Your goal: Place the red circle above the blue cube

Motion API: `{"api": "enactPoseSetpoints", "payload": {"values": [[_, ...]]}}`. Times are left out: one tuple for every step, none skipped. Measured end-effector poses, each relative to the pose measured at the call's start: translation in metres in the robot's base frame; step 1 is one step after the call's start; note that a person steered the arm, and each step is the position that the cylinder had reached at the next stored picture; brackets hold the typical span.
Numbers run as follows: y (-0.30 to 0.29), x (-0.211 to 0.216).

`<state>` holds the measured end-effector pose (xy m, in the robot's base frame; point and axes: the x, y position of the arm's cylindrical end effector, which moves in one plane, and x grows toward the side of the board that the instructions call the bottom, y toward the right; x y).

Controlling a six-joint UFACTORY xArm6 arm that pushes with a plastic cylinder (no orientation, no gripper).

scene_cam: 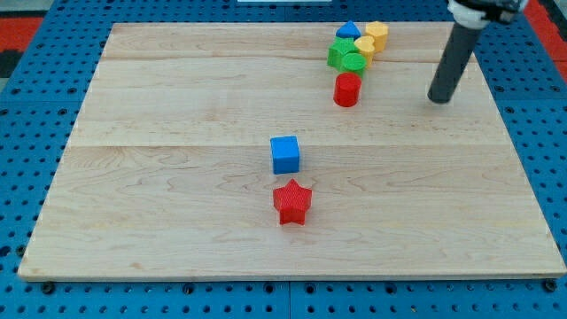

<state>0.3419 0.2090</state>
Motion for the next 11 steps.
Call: {"api": "enactPoseSetpoints", "payload": {"values": [[-0.023, -0.002], [-0.042, 0.016], [-0.07, 0.012], [-0.088, -0.009], [-0.115, -0.007], [-0.135, 0.009], [-0.16, 0.021], [-0.202, 0.022], [-0.245, 0.01], [-0.277, 0.013], [-0.274, 0.032]]}}
